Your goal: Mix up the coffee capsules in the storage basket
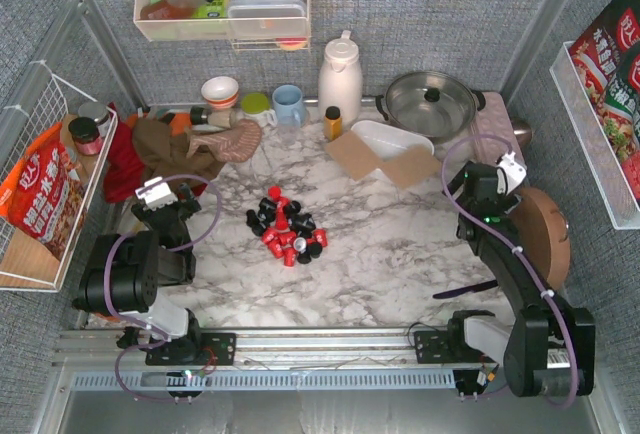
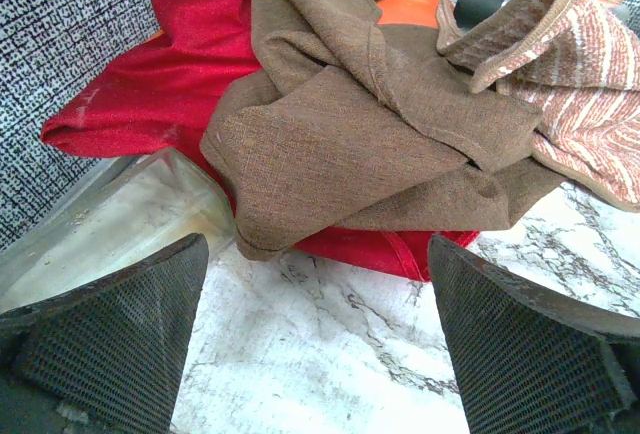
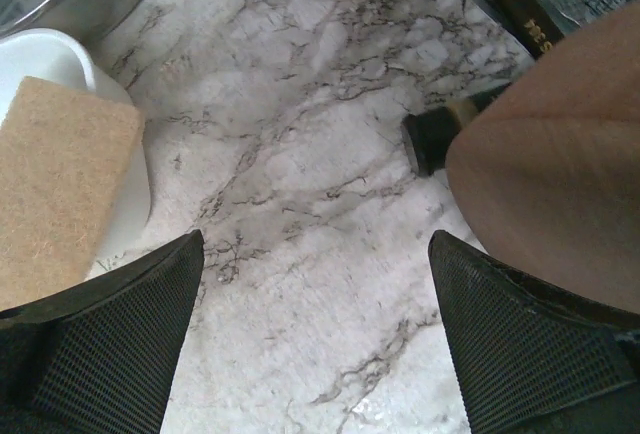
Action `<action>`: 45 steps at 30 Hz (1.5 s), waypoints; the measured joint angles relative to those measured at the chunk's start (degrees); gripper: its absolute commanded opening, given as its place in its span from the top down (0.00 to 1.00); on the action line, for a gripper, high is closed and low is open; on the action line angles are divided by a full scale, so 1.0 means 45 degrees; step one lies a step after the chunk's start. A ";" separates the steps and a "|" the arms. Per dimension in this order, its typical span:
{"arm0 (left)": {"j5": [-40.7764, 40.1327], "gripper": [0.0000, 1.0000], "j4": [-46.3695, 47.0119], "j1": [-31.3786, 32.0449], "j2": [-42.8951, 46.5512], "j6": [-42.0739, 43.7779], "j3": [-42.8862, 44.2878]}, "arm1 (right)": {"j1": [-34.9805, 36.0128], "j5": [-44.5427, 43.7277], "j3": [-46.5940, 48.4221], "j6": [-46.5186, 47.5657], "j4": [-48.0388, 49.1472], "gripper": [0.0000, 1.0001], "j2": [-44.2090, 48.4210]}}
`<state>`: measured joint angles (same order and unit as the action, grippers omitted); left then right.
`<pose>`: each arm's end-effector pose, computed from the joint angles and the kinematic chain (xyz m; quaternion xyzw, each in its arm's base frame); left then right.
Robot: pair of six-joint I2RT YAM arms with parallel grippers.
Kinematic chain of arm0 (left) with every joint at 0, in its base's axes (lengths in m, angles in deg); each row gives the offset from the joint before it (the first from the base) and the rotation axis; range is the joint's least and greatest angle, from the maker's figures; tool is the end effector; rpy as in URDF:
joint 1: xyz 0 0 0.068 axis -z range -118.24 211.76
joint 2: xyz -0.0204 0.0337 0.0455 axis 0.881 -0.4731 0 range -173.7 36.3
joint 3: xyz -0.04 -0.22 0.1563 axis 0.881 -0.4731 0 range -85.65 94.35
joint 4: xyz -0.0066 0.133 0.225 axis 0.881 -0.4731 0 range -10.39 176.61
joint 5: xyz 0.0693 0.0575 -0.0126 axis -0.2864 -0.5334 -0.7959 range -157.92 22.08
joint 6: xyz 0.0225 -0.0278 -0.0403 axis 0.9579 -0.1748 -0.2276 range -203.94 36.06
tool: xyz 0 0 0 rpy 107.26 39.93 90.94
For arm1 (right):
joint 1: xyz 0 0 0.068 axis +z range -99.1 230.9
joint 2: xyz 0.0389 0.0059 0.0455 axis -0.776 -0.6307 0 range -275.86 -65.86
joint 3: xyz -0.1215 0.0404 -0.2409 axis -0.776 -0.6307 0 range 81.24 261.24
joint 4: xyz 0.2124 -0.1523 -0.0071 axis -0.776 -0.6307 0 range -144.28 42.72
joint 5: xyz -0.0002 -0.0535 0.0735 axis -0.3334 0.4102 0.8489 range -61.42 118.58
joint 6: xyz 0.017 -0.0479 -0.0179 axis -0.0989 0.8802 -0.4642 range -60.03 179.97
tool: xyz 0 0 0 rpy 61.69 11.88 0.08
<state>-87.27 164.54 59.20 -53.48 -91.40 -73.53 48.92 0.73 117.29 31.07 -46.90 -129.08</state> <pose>0.2369 0.0224 0.1515 -0.1794 0.6823 0.0887 0.7031 0.2398 -0.0249 0.2432 0.3417 0.7632 -0.0809 0.5425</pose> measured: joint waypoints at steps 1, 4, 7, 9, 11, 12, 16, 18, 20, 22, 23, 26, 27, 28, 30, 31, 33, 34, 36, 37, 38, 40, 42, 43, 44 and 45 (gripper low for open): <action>0.0005 0.01 0.0000 0.0000 0.0000 0.0000 0.0000 | -0.0015 -0.0068 0.0131 -0.0146 -0.0423 0.01 -0.0015; 0.0000 0.01 0.0000 0.0000 0.0000 0.0000 0.0000 | -0.0024 -0.0165 0.0340 -0.0379 -0.0865 0.01 0.0296; 0.0000 0.01 0.0000 0.0000 0.0000 0.0000 0.0000 | 0.0223 -0.0170 0.0287 -0.0257 -0.0957 0.01 0.0719; 0.0000 0.01 0.0000 0.0000 0.0000 0.0000 0.0000 | 0.0481 -0.0160 0.0262 -0.0039 -0.0962 0.01 0.0884; 0.0005 0.01 0.0000 0.0000 0.0000 0.0000 0.0000 | 0.0724 -0.0160 0.0296 0.0189 -0.0996 0.01 0.0903; 0.0005 0.01 0.0000 0.0000 0.0000 0.0000 0.0000 | 0.0840 -0.0151 0.0359 0.0282 -0.1049 0.01 0.0855; 0.0005 0.01 0.0000 0.0000 0.0000 -0.0005 0.0000 | 0.1307 -0.0117 0.0782 0.0656 -0.1418 0.01 0.0593; 0.0005 0.01 0.0000 0.0000 0.0000 -0.0005 0.0000 | 0.1525 0.0010 0.0942 0.0855 -0.1520 0.01 0.0452; 0.0005 0.01 0.0000 0.0000 0.0000 -0.0005 0.0000 | 0.1744 0.0180 0.1171 0.1049 -0.1685 0.01 0.0262; 0.0005 0.01 0.0000 0.0000 0.0000 -0.0005 0.0000 | 0.1987 0.0311 0.1360 0.1219 -0.1802 0.01 0.0102; 0.0005 0.01 0.0000 0.0000 0.0000 0.0000 0.0000 | 0.2152 0.0345 0.1462 0.1311 -0.1919 0.01 0.0039; 0.0015 0.01 -0.0015 0.0044 0.0131 0.0024 -0.0073 | 0.2696 0.0461 0.1773 0.1617 -0.2336 0.01 -0.0102; 0.0063 0.01 -0.0097 0.0073 0.0389 0.0087 -0.0160 | 0.2914 0.0457 0.1914 0.1724 -0.2545 0.01 -0.0151; 0.0068 0.01 -0.0253 0.0126 0.0777 0.0141 -0.0233 | 0.3143 0.0432 0.2030 0.1841 -0.2681 0.01 -0.0175; 0.0121 0.01 -0.0801 0.0189 0.1831 0.0189 -0.0257 | 0.3648 0.0389 0.2157 0.2016 -0.2837 0.01 -0.0146; 0.0204 0.01 -0.1146 0.0204 0.2419 0.0194 -0.0238 | 0.3871 0.0369 0.2176 0.2132 -0.2895 0.01 -0.0126; 0.0403 0.01 -0.2181 0.0204 0.3759 0.0219 0.0005 | 0.4265 0.0330 0.2220 0.2283 -0.3079 0.01 -0.0078; 0.0583 0.01 -0.2730 0.0204 0.4425 0.0214 0.0180 | 0.4405 0.0282 0.2254 0.2380 -0.3147 0.01 -0.0044; 0.1030 0.01 -0.4027 0.0204 0.5887 0.0121 0.0593 | 0.4682 0.0219 0.2351 0.2477 -0.3220 0.01 0.0063; 0.1234 0.01 -0.4541 0.0209 0.6499 0.0015 0.0806 | 0.4838 0.0165 0.2409 0.2545 -0.3264 0.01 0.0131; 0.1355 0.01 -0.5144 0.0209 0.7087 -0.0117 0.1010 | 0.4954 0.0165 0.2443 0.2603 -0.3283 0.01 0.0180; 0.1452 0.01 -0.6489 0.0219 0.8165 -0.0491 0.1370 | 0.5217 0.0155 0.2492 0.2720 -0.3385 0.01 0.0301; 0.1530 0.01 -0.7849 0.0219 0.9088 -0.0816 0.1744 | 0.5401 0.0155 0.2511 0.2788 -0.3463 0.01 0.0379; 0.1554 0.01 -0.8403 0.0219 0.9457 -0.0933 0.1889 | 0.5479 0.0160 0.2521 0.2851 -0.3463 0.01 0.0389; 0.1632 0.01 -0.9092 0.0219 0.9865 -0.1069 0.2059 | 0.5542 0.0165 0.2569 0.2885 -0.3492 0.01 0.0384; 0.1642 0.01 -0.9734 0.0219 1.0214 -0.1141 0.2205 | 0.5591 0.0170 0.2633 0.2929 -0.3517 0.01 0.0369</action>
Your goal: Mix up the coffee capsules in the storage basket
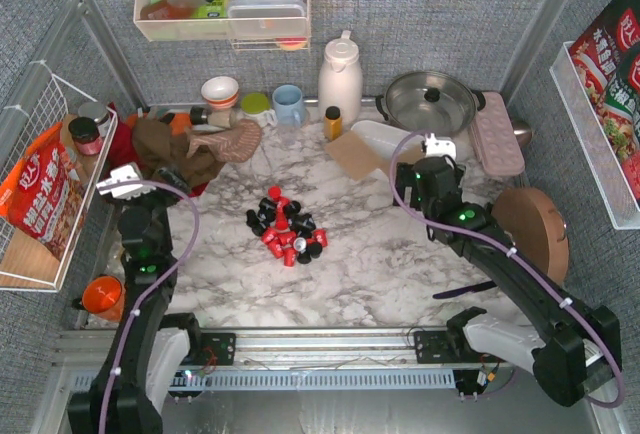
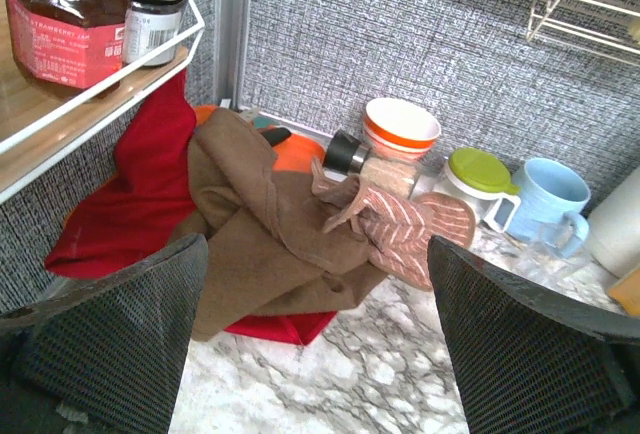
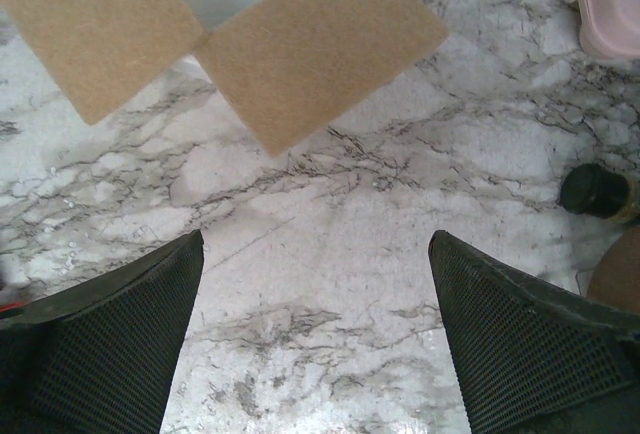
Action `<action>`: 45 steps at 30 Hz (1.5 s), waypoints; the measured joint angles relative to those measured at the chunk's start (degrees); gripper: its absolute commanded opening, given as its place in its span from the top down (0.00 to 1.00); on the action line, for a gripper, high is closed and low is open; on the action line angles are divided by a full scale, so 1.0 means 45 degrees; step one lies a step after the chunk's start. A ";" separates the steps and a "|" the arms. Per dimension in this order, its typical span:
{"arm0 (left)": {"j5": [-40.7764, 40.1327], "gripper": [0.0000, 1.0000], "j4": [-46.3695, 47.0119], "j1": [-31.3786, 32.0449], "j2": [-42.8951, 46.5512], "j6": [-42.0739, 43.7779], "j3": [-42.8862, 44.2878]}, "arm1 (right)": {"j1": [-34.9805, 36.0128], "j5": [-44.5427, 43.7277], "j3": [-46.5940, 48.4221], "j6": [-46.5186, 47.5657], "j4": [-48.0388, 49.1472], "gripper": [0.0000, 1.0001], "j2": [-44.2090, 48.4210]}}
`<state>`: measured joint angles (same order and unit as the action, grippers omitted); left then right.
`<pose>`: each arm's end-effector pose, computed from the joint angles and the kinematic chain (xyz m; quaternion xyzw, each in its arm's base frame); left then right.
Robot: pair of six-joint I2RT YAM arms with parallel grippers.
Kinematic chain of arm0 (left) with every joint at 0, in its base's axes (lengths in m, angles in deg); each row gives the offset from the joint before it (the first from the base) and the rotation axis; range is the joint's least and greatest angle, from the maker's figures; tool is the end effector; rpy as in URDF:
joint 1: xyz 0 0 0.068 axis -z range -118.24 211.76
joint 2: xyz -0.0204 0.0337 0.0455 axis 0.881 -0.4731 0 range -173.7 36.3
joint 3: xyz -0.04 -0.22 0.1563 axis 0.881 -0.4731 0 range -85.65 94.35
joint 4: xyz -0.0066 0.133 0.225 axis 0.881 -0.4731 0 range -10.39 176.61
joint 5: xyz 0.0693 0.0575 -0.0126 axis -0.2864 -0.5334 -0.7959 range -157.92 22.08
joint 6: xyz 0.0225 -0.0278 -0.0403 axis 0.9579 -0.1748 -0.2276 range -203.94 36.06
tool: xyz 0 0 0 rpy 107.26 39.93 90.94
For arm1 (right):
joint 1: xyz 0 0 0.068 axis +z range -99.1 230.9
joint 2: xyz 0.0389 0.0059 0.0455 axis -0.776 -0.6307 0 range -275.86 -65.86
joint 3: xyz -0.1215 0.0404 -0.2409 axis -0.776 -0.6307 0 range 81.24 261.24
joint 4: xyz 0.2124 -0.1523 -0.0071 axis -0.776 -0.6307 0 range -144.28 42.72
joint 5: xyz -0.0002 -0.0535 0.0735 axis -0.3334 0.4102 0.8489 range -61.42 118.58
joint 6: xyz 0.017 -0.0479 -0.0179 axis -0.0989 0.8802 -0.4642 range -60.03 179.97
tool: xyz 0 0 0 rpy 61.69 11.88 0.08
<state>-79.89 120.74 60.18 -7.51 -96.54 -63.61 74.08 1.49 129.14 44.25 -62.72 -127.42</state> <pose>0.1854 0.0125 0.2845 -0.1576 0.6087 -0.0093 0.7776 0.2259 0.0791 0.2948 0.0640 0.8440 -0.0263 0.5319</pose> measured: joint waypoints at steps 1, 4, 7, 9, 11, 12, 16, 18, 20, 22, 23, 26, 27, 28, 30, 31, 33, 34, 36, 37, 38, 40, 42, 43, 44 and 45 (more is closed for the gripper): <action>0.0034 0.01 -0.0617 0.0000 0.0335 -0.0151 0.0136 | 0.0063 0.0005 0.0092 0.0005 -0.0034 0.01 -0.0034; 0.0277 0.01 -0.2123 0.0000 0.1229 -0.0763 0.0384 | 0.0267 0.0039 0.0301 0.0136 0.0078 0.01 -0.0277; 0.0607 0.01 -0.3036 0.0000 0.1880 -0.1724 0.0350 | 0.0627 0.0141 0.0364 0.0408 0.0515 0.01 -0.0777; 0.0918 0.01 -0.3317 0.0000 0.2089 -0.2370 0.0262 | 0.0908 0.0384 0.0617 0.0816 0.0937 0.01 -0.1413; 0.1375 0.01 -0.3390 0.0000 0.2045 -0.2924 0.0219 | 0.1137 0.0525 0.1098 0.1307 0.1491 0.01 -0.2205; 0.1569 0.01 -0.3371 0.0000 0.1894 -0.3099 0.0282 | 0.1253 0.0622 0.1360 0.1593 0.1923 0.01 -0.2657; 0.2021 0.01 -0.3895 0.0000 0.0588 -0.3633 0.1656 | 0.1481 0.1438 0.2171 0.2691 0.3332 0.01 -0.4313; 0.2035 0.01 -0.4260 0.0000 -0.0019 -0.3662 0.2516 | 0.1491 0.1802 0.2686 0.3007 0.3696 0.01 -0.4954; 0.2098 0.01 -0.4624 0.0000 -0.0748 -0.3730 0.3303 | 0.1491 0.2113 0.2963 0.3342 0.4017 0.01 -0.5323; 0.2458 0.01 -0.5285 0.0000 -0.1326 -0.3721 0.3803 | 0.1496 0.2200 0.2977 0.3560 0.4065 0.01 -0.5464; 0.2832 0.01 -0.5639 0.0000 -0.1598 -0.3643 0.4036 | 0.1506 0.2278 0.2973 0.3682 0.4022 0.01 -0.5508; 0.4075 0.01 -0.6392 0.0000 -0.2021 -0.3536 0.4255 | 0.1642 0.2288 0.2968 0.3910 0.3832 0.01 -0.5561; 0.4333 0.01 -0.6630 0.0000 -0.2084 -0.3619 0.4265 | 0.1768 0.2288 0.2973 0.4012 0.3701 0.01 -0.5561; 0.4425 0.01 -0.6863 0.0000 -0.2142 -0.3847 0.4265 | 0.1933 0.2302 0.3007 0.4148 0.3517 0.01 -0.5566; 0.4415 0.01 -0.7213 -0.0015 -0.2312 -0.4265 0.4337 | 0.2268 0.2409 0.3181 0.4439 0.3109 0.01 -0.5654; 0.4391 0.01 -0.7266 -0.0019 -0.2472 -0.4299 0.4435 | 0.2438 0.2429 0.3303 0.4634 0.2997 0.01 -0.5746; 0.4381 0.01 -0.7232 -0.0024 -0.2929 -0.4289 0.4736 | 0.2749 0.2501 0.3546 0.5061 0.2832 0.01 -0.6042; 0.4362 0.01 -0.7223 -0.0024 -0.3254 -0.4265 0.4969 | 0.2866 0.2535 0.3667 0.5241 0.2744 0.01 -0.6217; 0.4308 0.01 -0.6999 -0.0024 -0.3900 -0.4182 0.5362 | 0.3084 0.2545 0.3983 0.5600 0.2540 0.02 -0.6649; 0.4299 0.01 -0.6878 -0.0024 -0.4158 -0.4153 0.5498 | 0.3172 0.2477 0.4187 0.5814 0.2467 0.02 -0.6887; 0.4260 0.01 -0.6771 -0.0024 -0.4449 -0.4099 0.5688 | 0.3259 0.2380 0.4425 0.6042 0.2448 0.03 -0.7164; 0.4226 0.01 -0.6538 -0.0024 -0.5027 -0.3939 0.6164 | 0.3410 0.2025 0.4940 0.6586 0.2419 0.03 -0.7796; 0.4226 0.01 -0.6280 -0.0024 -0.5697 -0.3793 0.6868 | 0.3521 0.1564 0.5464 0.7145 0.2414 0.03 -0.8495; 0.4235 0.01 -0.6212 -0.0024 -0.6018 -0.3677 0.7257 | 0.3570 0.1282 0.5702 0.7431 0.2404 0.03 -0.8850; 0.4284 0.01 -0.6183 -0.0024 -0.6285 -0.3589 0.7582 | 0.3614 0.1010 0.5882 0.7694 0.2429 0.02 -0.9160; 0.4342 0.01 -0.6081 -0.0024 -0.6572 -0.3536 0.7893 | 0.3672 0.0729 0.6057 0.7985 0.2453 0.02 -0.9481</action>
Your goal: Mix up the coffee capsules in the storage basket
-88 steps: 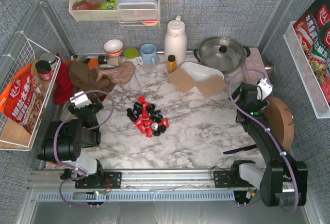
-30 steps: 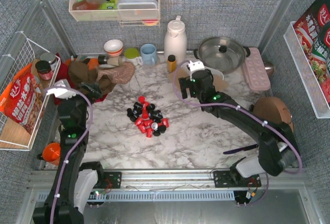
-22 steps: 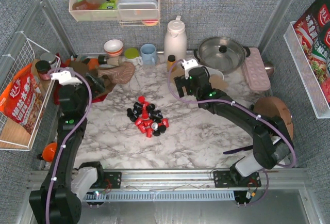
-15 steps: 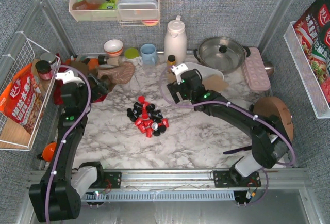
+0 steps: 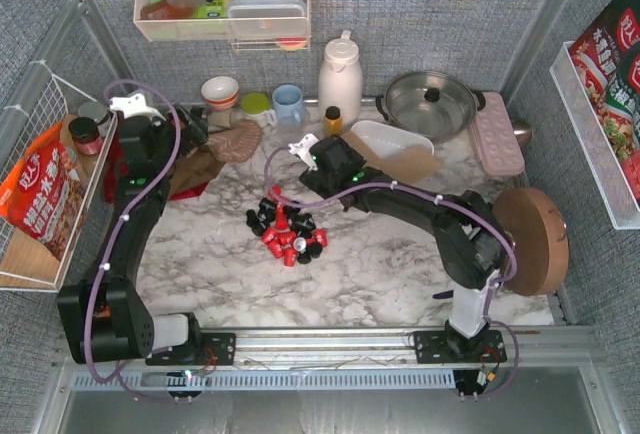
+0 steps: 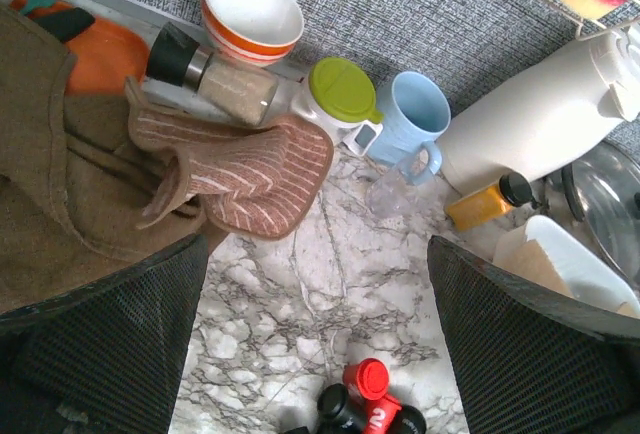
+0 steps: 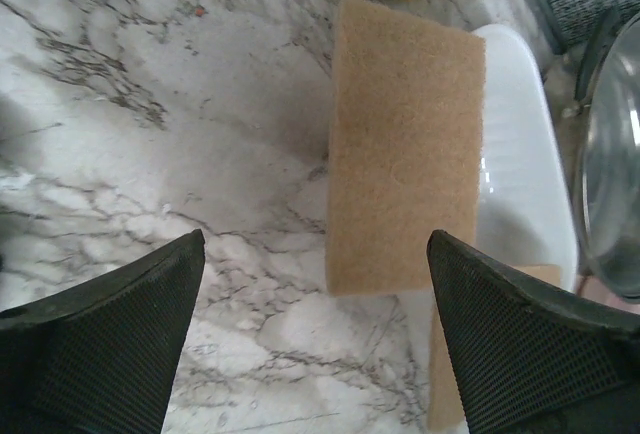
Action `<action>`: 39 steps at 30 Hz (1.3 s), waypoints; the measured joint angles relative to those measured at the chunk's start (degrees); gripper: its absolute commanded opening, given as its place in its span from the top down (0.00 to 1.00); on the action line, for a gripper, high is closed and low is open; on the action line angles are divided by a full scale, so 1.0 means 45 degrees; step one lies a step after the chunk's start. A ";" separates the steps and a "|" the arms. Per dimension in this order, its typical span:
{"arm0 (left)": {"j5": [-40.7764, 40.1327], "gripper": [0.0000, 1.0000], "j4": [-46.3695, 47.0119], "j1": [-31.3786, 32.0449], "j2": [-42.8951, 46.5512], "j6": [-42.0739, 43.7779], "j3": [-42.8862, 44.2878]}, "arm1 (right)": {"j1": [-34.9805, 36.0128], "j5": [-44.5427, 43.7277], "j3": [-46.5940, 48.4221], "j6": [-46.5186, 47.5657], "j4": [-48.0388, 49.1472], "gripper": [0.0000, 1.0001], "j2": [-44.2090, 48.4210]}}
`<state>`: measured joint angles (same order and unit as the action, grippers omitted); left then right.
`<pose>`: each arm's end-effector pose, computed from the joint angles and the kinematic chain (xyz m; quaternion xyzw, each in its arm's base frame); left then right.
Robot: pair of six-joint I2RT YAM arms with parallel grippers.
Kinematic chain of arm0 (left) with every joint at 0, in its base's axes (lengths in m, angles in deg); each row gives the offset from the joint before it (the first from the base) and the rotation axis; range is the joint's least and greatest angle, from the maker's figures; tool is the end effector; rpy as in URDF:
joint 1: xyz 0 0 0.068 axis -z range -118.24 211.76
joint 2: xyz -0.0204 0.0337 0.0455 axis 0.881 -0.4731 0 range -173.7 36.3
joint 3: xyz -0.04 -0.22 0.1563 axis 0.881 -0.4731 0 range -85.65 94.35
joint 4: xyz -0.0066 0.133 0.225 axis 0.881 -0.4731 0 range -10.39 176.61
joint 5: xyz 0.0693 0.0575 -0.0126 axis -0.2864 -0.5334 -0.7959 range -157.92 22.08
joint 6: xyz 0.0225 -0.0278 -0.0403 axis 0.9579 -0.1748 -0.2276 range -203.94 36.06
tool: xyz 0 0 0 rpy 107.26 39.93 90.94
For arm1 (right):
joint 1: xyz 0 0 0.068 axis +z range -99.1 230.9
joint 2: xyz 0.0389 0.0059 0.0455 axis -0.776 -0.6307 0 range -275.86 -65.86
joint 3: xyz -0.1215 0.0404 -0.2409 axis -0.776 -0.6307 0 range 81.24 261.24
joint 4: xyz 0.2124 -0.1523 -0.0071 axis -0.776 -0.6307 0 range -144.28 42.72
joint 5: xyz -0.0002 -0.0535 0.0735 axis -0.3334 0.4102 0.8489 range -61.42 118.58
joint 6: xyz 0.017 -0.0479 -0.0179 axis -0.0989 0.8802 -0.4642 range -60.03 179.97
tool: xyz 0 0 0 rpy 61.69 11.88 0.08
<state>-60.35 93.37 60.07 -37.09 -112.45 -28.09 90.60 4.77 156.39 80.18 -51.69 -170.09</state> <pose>0.3046 0.0043 0.3402 -0.1564 0.7441 -0.1989 0.6183 0.3300 0.2553 0.2440 -0.3457 0.7955 -0.1007 0.4874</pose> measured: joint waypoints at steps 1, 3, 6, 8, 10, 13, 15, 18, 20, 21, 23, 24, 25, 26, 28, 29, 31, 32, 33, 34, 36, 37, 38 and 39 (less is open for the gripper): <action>0.0024 0.01 0.0063 0.0000 -0.0165 0.0029 0.0126 | 0.0015 -0.0223 0.0126 0.0238 0.0024 0.02 -0.0248; 0.0083 0.01 0.0136 0.0000 -0.0316 0.0112 0.0034 | 0.0083 -0.0651 0.0335 0.0690 0.0165 0.02 -0.0719; 0.0063 0.01 0.0058 0.0000 -0.0321 -0.0058 -0.0423 | 0.0112 -0.1214 0.0491 0.1370 0.0646 0.02 -0.1321; -0.0024 0.01 -0.0209 0.0000 -0.0214 -0.0126 -0.0500 | 0.0121 -0.1583 0.0491 0.1817 0.1127 0.02 -0.1724; -0.0209 0.01 -0.0311 0.0000 -0.0024 -0.0277 -0.0525 | 0.0121 -0.1957 0.0491 0.2365 0.1540 0.02 -0.2191; -0.0515 0.01 -0.0311 0.0000 0.0223 -0.0340 -0.0549 | 0.0121 -0.2429 0.0466 0.3075 0.2273 0.03 -0.2696; -0.0661 0.01 -0.0311 0.0000 0.0287 -0.0393 -0.0549 | 0.0121 -0.2671 0.0466 0.3497 0.2749 0.04 -0.2909; -0.0695 0.01 -0.0403 0.0000 0.0330 -0.0432 -0.0549 | 0.0121 -0.2968 0.0466 0.3993 0.3512 0.10 -0.3211; -0.0748 0.01 -0.0403 0.0000 0.0335 -0.0432 -0.0549 | 0.0121 -0.3177 0.0481 0.4410 0.3954 0.13 -0.3473; -0.0763 0.01 -0.0403 -0.0005 0.0335 -0.0437 -0.0549 | 0.0117 -0.3293 0.0495 0.4629 0.4148 0.14 -0.3619; -0.0792 0.01 -0.0403 -0.0015 0.0335 -0.0486 -0.0549 | 0.0097 -0.3478 0.0495 0.5047 0.4469 0.17 -0.3837; -0.0792 0.01 -0.0403 -0.0015 0.0330 -0.0491 -0.0549 | 0.0092 -0.3594 0.0495 0.5280 0.4648 0.19 -0.3934; -0.0792 0.01 -0.0403 -0.0015 0.0311 -0.0534 -0.0549 | 0.0078 -0.3677 0.0510 0.5435 0.4813 0.21 -0.4017; -0.0792 0.01 -0.0403 -0.0015 0.0277 -0.0549 -0.0549 | 0.0063 -0.3745 0.0534 0.5581 0.4954 0.23 -0.4080; -0.0792 0.01 -0.0413 -0.0015 0.0204 -0.0578 -0.0549 | 0.0010 -0.3920 0.0539 0.5901 0.5260 0.28 -0.4153; -0.0787 0.01 -0.0432 -0.0019 0.0189 -0.0578 -0.0549 | -0.0015 -0.3983 0.0539 0.6018 0.5421 0.29 -0.4172; -0.0787 0.01 -0.0432 -0.0024 0.0189 -0.0588 -0.0549 | -0.0058 -0.4104 0.0539 0.6246 0.5727 0.31 -0.4172; -0.0787 0.01 -0.0432 -0.0029 0.0189 -0.0636 -0.0549 | -0.0068 -0.4163 0.0549 0.6329 0.5863 0.32 -0.4172; -0.0787 0.01 -0.0432 -0.0029 0.0189 -0.0675 -0.0549 | -0.0073 -0.4221 0.0578 0.6377 0.5926 0.34 -0.4172; -0.0782 0.01 -0.0432 -0.0029 0.0185 -0.0670 -0.0549 | -0.0068 -0.4260 0.0602 0.6513 0.6003 0.36 -0.4172; -0.0777 0.01 -0.0432 -0.0029 0.0170 -0.0670 -0.0549 | -0.0058 -0.4265 0.0612 0.6645 0.6217 0.42 -0.4172; -0.0772 0.01 -0.0432 -0.0029 0.0155 -0.0675 -0.0549 | -0.0053 -0.4269 0.0612 0.6717 0.6280 0.45 -0.4172; -0.0733 0.01 -0.0432 -0.0029 0.0136 -0.0680 -0.0549 | -0.0044 -0.4265 0.0612 0.6849 0.6329 0.46 -0.4172; -0.0685 0.01 -0.0432 -0.0039 0.0121 -0.0690 -0.0549 | -0.0044 -0.4260 0.0612 0.6902 0.6373 0.47 -0.4172</action>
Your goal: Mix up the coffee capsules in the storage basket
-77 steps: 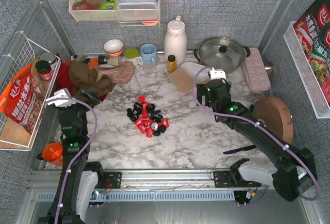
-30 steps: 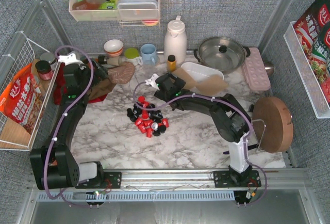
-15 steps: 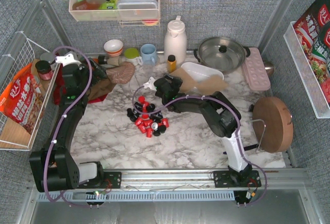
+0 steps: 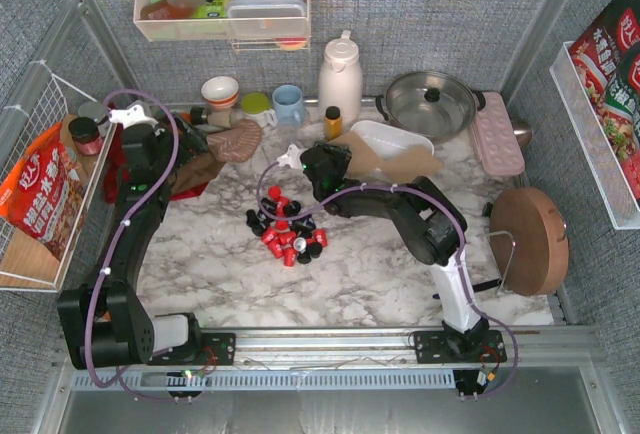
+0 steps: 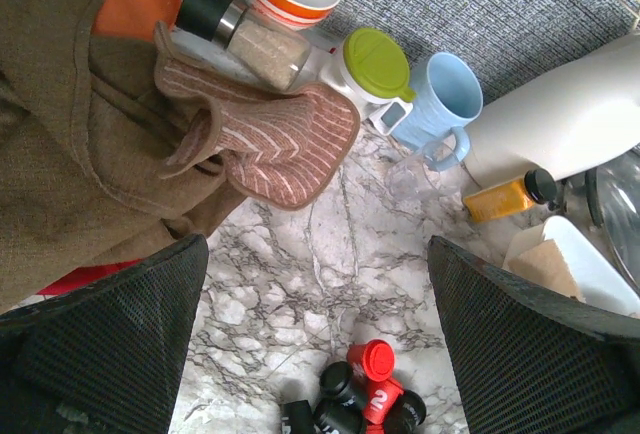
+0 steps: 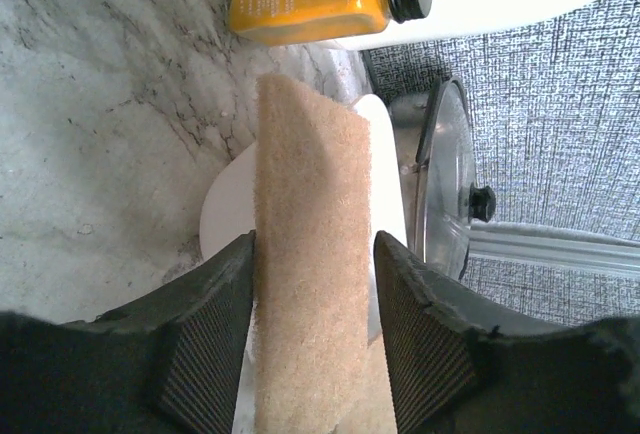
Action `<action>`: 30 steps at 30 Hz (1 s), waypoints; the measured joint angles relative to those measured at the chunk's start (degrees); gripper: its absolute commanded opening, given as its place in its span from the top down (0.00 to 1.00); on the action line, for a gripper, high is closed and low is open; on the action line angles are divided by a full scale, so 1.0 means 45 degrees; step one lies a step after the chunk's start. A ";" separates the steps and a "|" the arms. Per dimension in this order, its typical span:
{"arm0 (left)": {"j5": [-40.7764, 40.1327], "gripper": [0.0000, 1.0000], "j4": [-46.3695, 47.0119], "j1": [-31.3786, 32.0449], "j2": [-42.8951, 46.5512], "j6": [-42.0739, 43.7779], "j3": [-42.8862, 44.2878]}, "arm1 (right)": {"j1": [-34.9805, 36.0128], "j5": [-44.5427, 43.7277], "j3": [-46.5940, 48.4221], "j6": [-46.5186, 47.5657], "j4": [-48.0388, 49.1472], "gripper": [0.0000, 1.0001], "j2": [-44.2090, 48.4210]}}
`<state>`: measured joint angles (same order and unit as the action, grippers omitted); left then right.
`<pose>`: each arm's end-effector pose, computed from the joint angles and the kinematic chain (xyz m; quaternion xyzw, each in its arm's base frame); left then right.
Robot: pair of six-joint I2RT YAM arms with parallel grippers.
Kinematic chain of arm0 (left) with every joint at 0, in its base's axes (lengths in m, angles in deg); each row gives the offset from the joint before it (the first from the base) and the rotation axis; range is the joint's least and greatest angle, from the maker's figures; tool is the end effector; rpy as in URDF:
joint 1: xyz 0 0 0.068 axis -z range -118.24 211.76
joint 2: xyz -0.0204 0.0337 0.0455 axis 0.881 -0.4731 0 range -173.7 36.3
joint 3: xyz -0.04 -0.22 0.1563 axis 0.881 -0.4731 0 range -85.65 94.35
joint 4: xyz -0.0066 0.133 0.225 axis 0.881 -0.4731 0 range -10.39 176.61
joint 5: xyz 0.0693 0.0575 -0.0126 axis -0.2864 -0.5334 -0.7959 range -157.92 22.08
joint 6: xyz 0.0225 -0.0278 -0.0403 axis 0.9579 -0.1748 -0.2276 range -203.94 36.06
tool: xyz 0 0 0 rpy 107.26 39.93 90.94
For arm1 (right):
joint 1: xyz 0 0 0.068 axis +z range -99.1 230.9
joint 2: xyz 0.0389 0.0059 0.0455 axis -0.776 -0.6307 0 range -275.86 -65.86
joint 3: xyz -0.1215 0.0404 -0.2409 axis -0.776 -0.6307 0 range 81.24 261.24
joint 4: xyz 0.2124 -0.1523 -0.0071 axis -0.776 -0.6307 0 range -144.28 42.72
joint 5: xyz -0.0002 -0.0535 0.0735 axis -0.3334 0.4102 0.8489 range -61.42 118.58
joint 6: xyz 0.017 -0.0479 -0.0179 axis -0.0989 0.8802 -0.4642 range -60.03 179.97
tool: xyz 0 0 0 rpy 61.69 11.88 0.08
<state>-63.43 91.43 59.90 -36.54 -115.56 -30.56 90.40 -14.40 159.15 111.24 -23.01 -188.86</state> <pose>0.3005 0.0070 0.3238 -0.2018 0.7555 -0.1894 0.5938 0.3802 0.2820 0.1682 -0.3991 0.6860 -0.3542 0.4946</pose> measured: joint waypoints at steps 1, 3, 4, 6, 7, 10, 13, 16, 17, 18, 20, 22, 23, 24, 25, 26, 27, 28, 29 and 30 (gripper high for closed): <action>0.0000 0.01 0.0000 0.0000 -0.0005 -0.0029 0.0000 | -0.0005 -0.0005 -0.0005 0.0049 0.0058 0.48 0.0000; 0.0000 0.01 0.0000 0.0000 -0.0005 -0.0034 0.0000 | -0.0015 -0.0005 -0.0015 0.0204 0.0146 0.50 0.0005; 0.0000 0.01 0.0000 0.0000 -0.0005 -0.0039 0.0000 | -0.0019 -0.0005 -0.0034 0.0248 0.0175 0.54 0.0019; 0.0000 0.01 0.0000 0.0000 -0.0015 -0.0068 0.0000 | -0.0024 -0.0005 -0.0087 0.0330 0.0180 0.84 0.0073; 0.0005 0.01 0.0000 0.0000 -0.0024 -0.0073 0.0000 | -0.0029 -0.0010 -0.0107 0.0374 0.0180 0.99 0.0102; 0.0015 0.01 0.0000 0.0000 -0.0063 -0.0087 0.0000 | -0.0039 -0.0010 -0.0151 0.0408 0.0219 1.00 0.0214; 0.0039 0.01 0.0000 0.0000 -0.0073 -0.0121 0.0000 | -0.0039 -0.0039 -0.0155 0.0447 0.0287 1.00 0.0325; 0.0039 0.01 0.0000 0.0000 -0.0073 -0.0126 0.0000 | -0.0034 -0.0049 -0.0170 0.0578 0.0287 1.00 0.0554; 0.0039 0.01 0.0000 0.0000 -0.0073 -0.0126 0.0000 | -0.0034 -0.0049 -0.0175 0.0583 0.0287 1.00 0.0670; 0.0039 0.01 0.0000 0.0000 -0.0073 -0.0131 0.0000 | -0.0034 -0.0058 -0.0189 0.0597 0.0287 1.00 0.0826; 0.0039 0.01 0.0000 0.0000 -0.0097 -0.0136 0.0000 | -0.0034 -0.0097 -0.0209 0.0743 0.0287 1.00 0.1166; 0.0053 0.01 0.0000 0.0000 -0.0146 -0.0194 0.0000 | -0.0034 -0.0112 -0.0214 0.0782 0.0282 1.00 0.1554; 0.0078 0.01 0.0000 0.0000 -0.0170 -0.0219 0.0000 | -0.0029 -0.0121 -0.0209 0.0782 0.0262 1.00 0.1787; 0.0107 0.01 0.0000 0.0000 -0.0189 -0.0219 0.0000 | -0.0019 -0.0141 -0.0209 0.0777 0.0194 1.00 0.2025; 0.0121 0.01 0.0000 0.0000 -0.0194 -0.0219 -0.0010 | -0.0005 -0.0141 -0.0209 0.0738 0.0058 1.00 0.2322; 0.0151 0.01 0.0015 0.0000 -0.0194 -0.0219 -0.0039 | 0.0015 -0.0136 -0.0209 0.0549 -0.0194 1.00 0.2705; 0.0204 0.01 0.0068 0.0000 -0.0194 -0.0219 -0.0102 | 0.0039 -0.0102 -0.0189 0.0311 -0.0525 1.00 0.3065; 0.0301 0.01 0.0141 0.0000 -0.0194 -0.0219 -0.0189 | 0.0044 -0.0034 -0.0131 -0.0024 -0.0952 1.00 0.3444; 0.0408 0.01 0.0209 0.0000 -0.0194 -0.0219 -0.0301 | 0.0044 0.0209 -0.0058 -0.0636 -0.1588 1.00 0.3963; 0.0568 0.01 0.0301 0.0000 -0.0194 -0.0219 -0.0427 | 0.0049 0.0476 0.0000 -0.1175 -0.2229 1.00 0.4449</action>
<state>-60.87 92.78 59.90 -37.41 -116.54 -32.48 90.62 -12.26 159.15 105.95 -33.04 -168.84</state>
